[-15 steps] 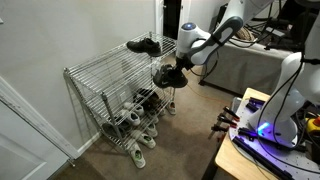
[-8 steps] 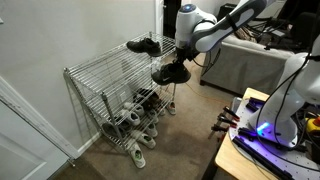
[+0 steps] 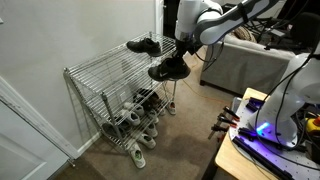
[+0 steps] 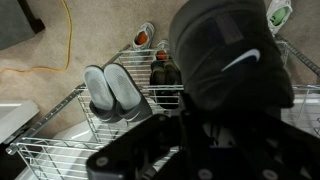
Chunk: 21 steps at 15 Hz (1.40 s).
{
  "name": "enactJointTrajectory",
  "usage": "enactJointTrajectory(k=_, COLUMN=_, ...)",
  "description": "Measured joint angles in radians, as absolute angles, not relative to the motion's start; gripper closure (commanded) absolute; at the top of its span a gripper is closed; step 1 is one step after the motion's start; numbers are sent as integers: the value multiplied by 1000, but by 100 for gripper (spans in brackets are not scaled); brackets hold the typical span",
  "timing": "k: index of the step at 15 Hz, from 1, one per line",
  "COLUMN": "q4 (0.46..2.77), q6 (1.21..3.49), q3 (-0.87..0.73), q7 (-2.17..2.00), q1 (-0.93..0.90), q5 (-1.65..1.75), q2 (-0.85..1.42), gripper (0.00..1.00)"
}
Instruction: Move the black shoe from the second rack to the top rack
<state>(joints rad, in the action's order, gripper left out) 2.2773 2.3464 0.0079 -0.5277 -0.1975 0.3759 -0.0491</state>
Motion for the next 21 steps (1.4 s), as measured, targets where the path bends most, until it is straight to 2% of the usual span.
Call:
enactJointTrajectory(k=8, q4=2280, q6=2378, q3=65, q7=-452, q1=-170, q5=351, q2=-132, gripper=97)
enactJointTrajectory(k=13, q4=2286, q6=2545, q3=88, q7=-438, q1=-142, q5=368, q2=-156, gripper=97)
enactJointTrajectory(k=16, q4=2277, q6=2678, q3=92, q7=-422, q1=-115, q5=371, q2=-105, gripper=97)
enactJointTrajectory(k=21, q4=2177, q6=2878, q3=60, q7=-418, q1=-75, q5=371, q2=101, gripper=97)
